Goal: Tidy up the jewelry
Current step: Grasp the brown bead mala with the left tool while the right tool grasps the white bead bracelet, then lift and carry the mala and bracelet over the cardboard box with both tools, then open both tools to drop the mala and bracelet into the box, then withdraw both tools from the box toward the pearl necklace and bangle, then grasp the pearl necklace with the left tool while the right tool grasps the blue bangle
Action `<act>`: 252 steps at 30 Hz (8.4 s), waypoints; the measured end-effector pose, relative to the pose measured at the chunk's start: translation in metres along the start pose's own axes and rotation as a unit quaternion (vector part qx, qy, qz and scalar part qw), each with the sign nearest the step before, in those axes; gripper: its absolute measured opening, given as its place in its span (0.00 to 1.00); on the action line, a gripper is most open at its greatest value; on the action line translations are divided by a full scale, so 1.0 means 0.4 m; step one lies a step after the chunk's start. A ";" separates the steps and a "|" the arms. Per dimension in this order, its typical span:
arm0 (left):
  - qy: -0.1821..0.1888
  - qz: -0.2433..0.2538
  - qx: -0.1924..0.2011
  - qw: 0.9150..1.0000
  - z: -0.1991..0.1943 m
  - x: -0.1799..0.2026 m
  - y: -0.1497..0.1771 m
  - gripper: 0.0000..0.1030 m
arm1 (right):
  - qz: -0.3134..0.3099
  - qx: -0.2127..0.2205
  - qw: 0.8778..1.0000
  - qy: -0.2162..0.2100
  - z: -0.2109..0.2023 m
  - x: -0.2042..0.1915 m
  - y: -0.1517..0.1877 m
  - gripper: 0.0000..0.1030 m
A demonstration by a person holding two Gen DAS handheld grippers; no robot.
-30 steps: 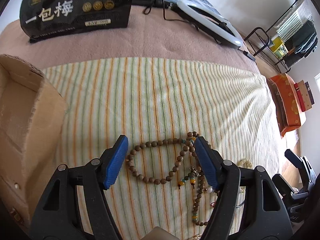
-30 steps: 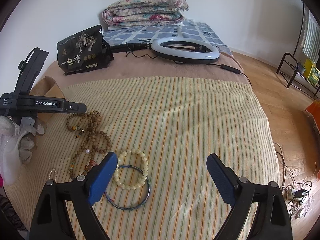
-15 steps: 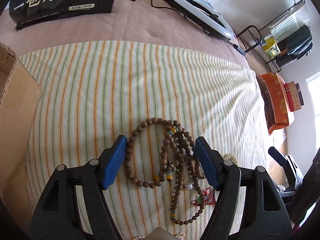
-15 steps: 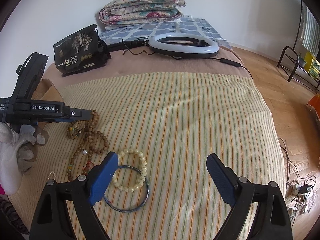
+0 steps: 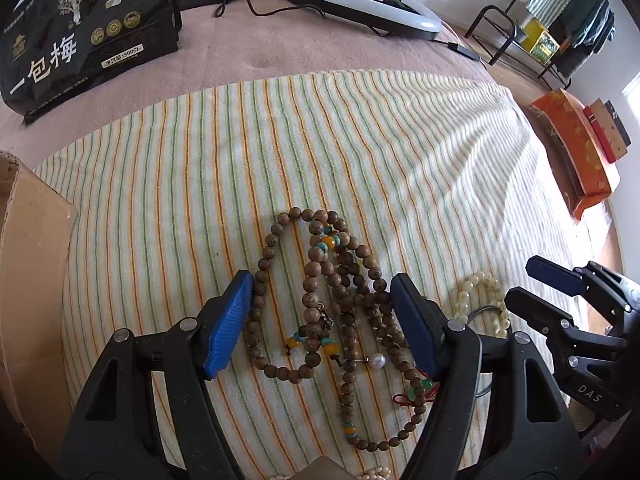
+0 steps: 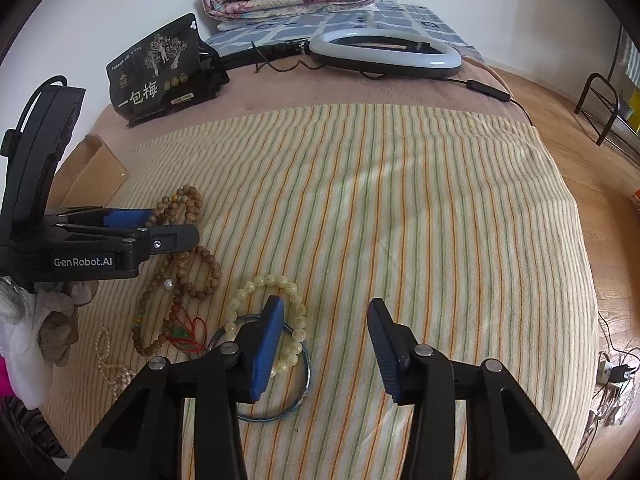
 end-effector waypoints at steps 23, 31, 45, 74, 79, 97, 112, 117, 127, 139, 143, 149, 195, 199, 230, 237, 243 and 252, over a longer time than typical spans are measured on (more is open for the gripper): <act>-0.019 0.064 0.038 0.997 0.018 0.059 0.009 0.21 | -0.003 -0.010 1.000 0.004 0.058 -0.030 -0.018 0.06; 0.007 0.051 0.053 0.997 -0.033 0.049 0.011 0.15 | -0.017 0.013 1.000 -0.006 0.025 -0.067 -0.032 0.05; 0.063 0.031 0.094 0.993 -0.186 0.051 0.015 0.15 | -0.009 0.057 0.998 0.010 -0.085 -0.056 -0.034 0.05; 0.051 -0.024 0.206 0.977 -0.501 -0.159 0.089 0.15 | 0.015 0.164 0.986 -0.026 -0.246 -0.232 -0.139 0.05; 0.036 -0.048 0.219 0.974 -0.543 -0.246 0.092 0.15 | 0.004 0.174 0.984 -0.046 -0.234 -0.307 -0.177 0.05; -0.033 -0.118 0.247 0.961 -0.603 -0.531 0.110 0.15 | -0.055 0.182 0.975 -0.112 -0.138 -0.545 -0.289 0.05; -0.044 -0.146 0.227 0.962 -0.574 -0.629 0.112 0.15 | -0.058 0.163 0.974 -0.144 -0.014 -0.631 -0.344 0.05; -0.049 -0.129 0.210 0.968 -0.546 -0.616 0.105 0.15 | -0.056 0.158 0.975 -0.144 0.001 -0.634 -0.349 0.19; -0.061 -0.137 0.211 0.966 -0.540 -0.607 0.105 0.53 | -0.060 0.166 0.978 -0.112 -0.022 -0.626 -0.341 0.55; -0.052 -0.141 0.225 0.963 -0.577 -0.581 0.123 0.53 | -0.068 0.178 0.977 -0.097 -0.099 -0.604 -0.304 0.65; -0.040 -0.138 0.230 0.963 -0.589 -0.555 0.132 0.53 | -0.076 0.186 0.977 -0.074 -0.138 -0.580 -0.280 0.77; -0.013 -0.116 0.228 0.967 -0.594 -0.485 0.150 0.53 | -0.078 0.193 0.977 -0.041 -0.201 -0.509 -0.238 0.86; 0.044 -0.006 0.046 0.998 -0.230 -0.110 0.327 0.65 | 0.020 0.096 0.994 0.054 -0.157 -0.049 0.168 0.95; 0.044 -0.010 0.037 0.998 -0.209 -0.114 0.313 0.65 | 0.012 0.087 0.995 0.041 -0.141 -0.060 0.173 1.00; 0.007 0.070 0.032 0.997 -0.116 -0.018 0.354 0.65 | -0.003 0.038 0.999 0.008 -0.027 -0.082 0.132 1.00; -0.001 0.083 0.036 0.996 -0.109 -0.013 0.357 0.65 | -0.046 0.011 0.999 0.027 0.022 -0.111 0.120 0.98; -0.010 0.093 0.044 0.995 -0.104 -0.004 0.358 0.58 | -0.078 0.009 0.996 0.052 0.041 -0.121 0.110 0.97; -0.011 0.087 0.052 0.995 -0.105 -0.014 0.343 0.30 | -0.103 0.017 0.994 0.044 0.039 -0.131 0.092 0.72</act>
Point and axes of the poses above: each gripper's, at about its wrist camera, not at the fingertips, and z roughly the way its jaws point, x to its right, y to its underside, the point moved 1 cm from there along z, roughly the way its jaws point, and after that the axes turned 10 degrees about -z, right-handed, at the moved point
